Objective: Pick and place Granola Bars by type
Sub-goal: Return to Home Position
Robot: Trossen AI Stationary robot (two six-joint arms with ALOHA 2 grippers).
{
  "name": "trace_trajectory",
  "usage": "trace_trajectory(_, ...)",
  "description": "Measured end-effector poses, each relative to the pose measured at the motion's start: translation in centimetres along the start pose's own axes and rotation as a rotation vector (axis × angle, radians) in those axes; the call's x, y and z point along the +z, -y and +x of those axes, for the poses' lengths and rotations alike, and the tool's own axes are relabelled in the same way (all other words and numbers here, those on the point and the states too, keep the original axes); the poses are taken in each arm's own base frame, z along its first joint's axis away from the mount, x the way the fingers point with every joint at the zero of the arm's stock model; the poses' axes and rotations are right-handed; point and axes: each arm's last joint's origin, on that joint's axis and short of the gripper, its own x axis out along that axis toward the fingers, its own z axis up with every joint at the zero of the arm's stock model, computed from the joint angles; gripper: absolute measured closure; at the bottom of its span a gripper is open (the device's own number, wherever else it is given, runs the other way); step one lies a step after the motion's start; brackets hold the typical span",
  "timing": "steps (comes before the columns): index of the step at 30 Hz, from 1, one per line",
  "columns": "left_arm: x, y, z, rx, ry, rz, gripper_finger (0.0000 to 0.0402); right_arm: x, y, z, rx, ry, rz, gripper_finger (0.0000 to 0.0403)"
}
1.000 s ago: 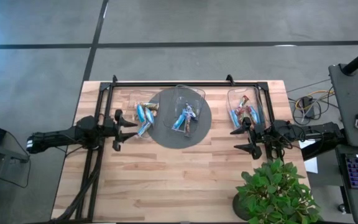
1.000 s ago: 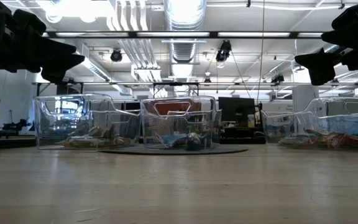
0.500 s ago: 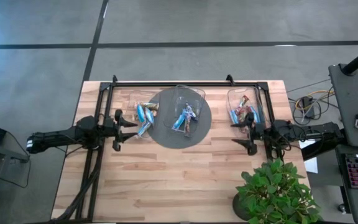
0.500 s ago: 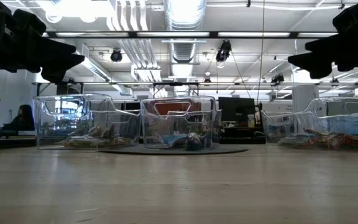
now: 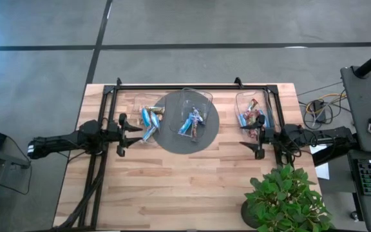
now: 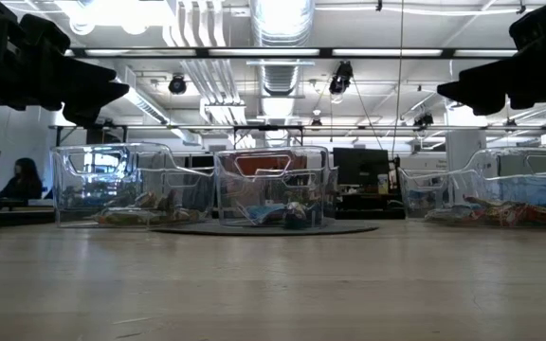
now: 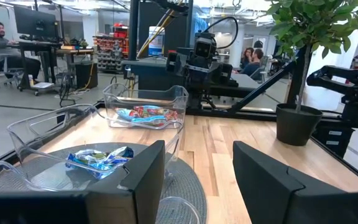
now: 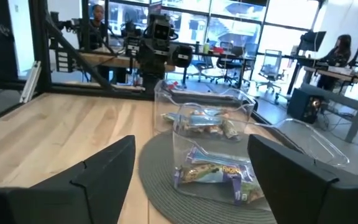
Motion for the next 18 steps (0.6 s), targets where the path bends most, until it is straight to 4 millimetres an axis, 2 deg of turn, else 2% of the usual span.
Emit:
trace_trajectory(5,0.0,0.0,0.0,0.0,0.0,0.0,0.0229,-0.01,-0.02,0.0,0.007,0.0,-0.03,0.0094)
trace_trajectory(18,0.01,0.0,0.0,0.0,0.001,0.0,0.0229,-0.1,-0.21,-0.01,0.07,-0.006,0.034,0.0102)
